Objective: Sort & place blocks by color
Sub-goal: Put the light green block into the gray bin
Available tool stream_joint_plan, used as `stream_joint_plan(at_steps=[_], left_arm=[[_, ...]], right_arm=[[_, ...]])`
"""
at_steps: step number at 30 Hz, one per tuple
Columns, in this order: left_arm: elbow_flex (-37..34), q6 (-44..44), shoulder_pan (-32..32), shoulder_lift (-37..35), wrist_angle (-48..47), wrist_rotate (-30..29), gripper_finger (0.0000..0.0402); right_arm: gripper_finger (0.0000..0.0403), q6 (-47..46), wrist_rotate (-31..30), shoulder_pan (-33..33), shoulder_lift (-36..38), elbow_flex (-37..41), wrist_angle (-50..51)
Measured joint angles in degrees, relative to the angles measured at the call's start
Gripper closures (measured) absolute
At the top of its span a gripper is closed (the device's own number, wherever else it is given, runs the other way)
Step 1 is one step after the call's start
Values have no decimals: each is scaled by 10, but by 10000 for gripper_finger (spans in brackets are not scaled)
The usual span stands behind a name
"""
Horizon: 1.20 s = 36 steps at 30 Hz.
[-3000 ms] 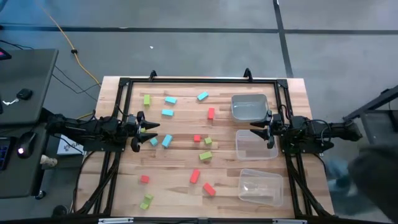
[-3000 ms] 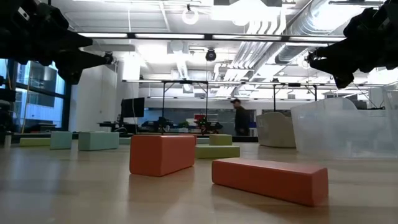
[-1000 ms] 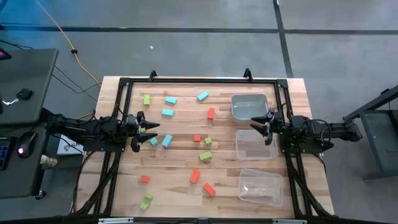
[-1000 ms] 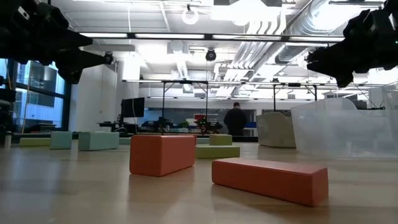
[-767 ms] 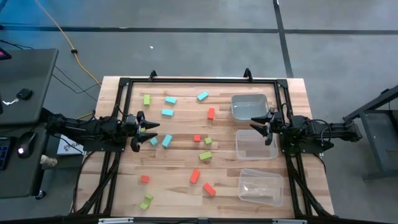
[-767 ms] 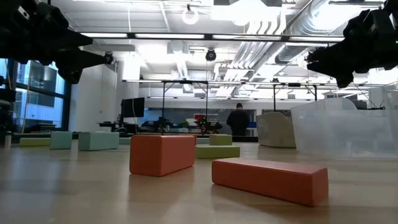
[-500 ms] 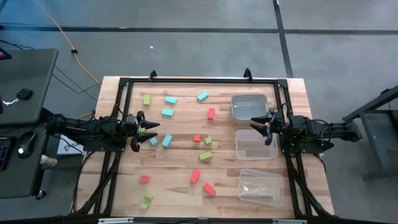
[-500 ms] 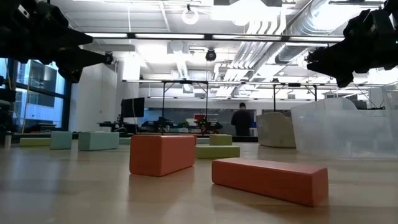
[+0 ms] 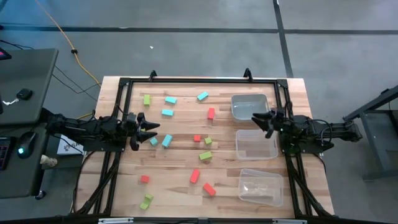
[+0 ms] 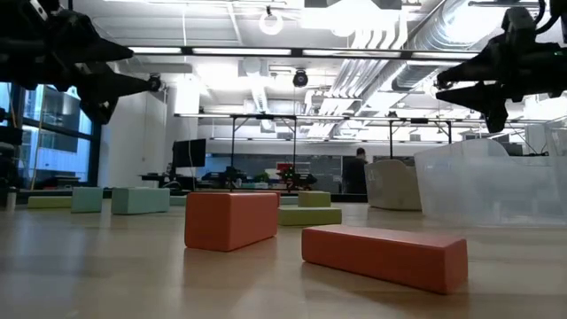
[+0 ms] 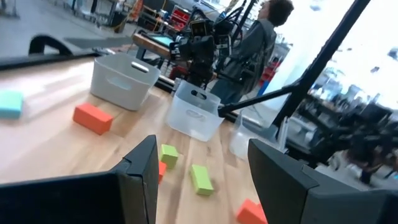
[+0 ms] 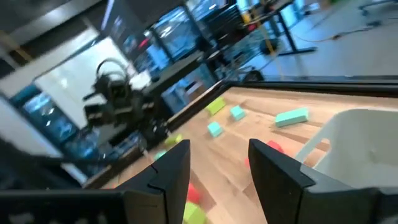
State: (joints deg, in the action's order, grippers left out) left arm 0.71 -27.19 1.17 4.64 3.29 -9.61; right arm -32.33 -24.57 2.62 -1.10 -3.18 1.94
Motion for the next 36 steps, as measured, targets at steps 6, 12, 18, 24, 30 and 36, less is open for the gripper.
stream_joint_plan(at_steps=[6,12,18,24,30,36], left_arm=[[0,-17,0,0,0,0,227],[0,-62,0,0,0,0,227],[0,-99,0,0,0,0,227],[0,-117,0,0,0,0,227],[0,-139,0,0,-1,-6,227],[0,-147,0,0,-4,-12,227]], right_arm=[[249,11,-29,0,0,0,-28],[249,29,-30,0,0,0,-167],[249,83,-46,0,0,0,-310],[249,120,-45,0,-5,-35,-340],[249,155,-43,0,-59,-87,-339],[224,174,-39,0,-160,-156,-313]])
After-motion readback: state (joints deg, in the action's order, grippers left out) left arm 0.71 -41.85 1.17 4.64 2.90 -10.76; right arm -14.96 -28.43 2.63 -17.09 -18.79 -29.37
